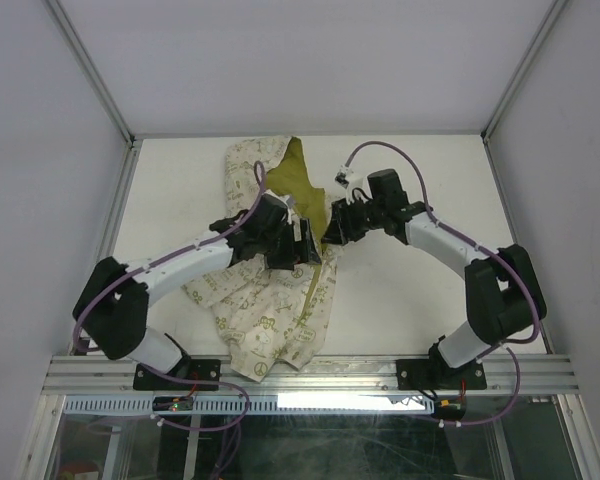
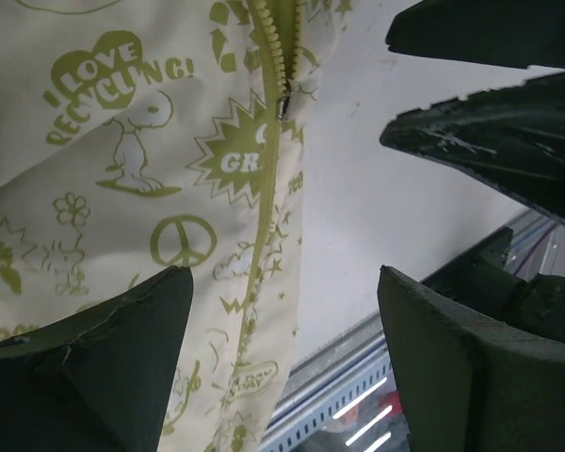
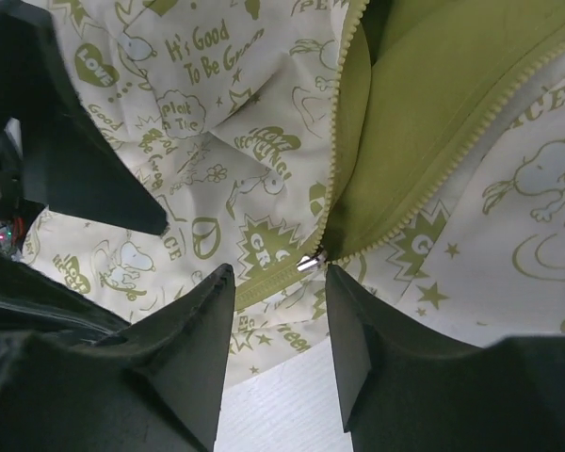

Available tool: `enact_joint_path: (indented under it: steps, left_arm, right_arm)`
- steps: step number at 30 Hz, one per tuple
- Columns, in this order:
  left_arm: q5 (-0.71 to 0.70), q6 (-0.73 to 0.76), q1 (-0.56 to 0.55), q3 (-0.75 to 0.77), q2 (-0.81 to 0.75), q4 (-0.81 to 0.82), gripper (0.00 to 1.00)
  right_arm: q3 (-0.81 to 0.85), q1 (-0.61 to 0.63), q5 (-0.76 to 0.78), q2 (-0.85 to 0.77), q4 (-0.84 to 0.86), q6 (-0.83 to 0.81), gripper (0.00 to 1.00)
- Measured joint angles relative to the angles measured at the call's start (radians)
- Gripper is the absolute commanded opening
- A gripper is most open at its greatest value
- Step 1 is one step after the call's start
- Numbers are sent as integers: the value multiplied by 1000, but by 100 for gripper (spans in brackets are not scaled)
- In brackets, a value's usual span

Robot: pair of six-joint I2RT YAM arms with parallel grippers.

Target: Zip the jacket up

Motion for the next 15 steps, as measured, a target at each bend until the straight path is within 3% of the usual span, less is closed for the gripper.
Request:
enact_joint_path:
  steps: [6, 10, 15]
  left_arm:
    - [-25, 0, -14, 0, 200, 97, 72]
    - [-51, -1, -13, -13, 274, 127, 58]
    - [-61, 12, -12, -28, 290, 159, 33]
  right_arm:
    - [39, 0, -20, 114, 21, -52, 48]
    - [67, 3, -48, 200, 37, -61, 49]
    - [114, 13, -105, 289, 40, -65, 49]
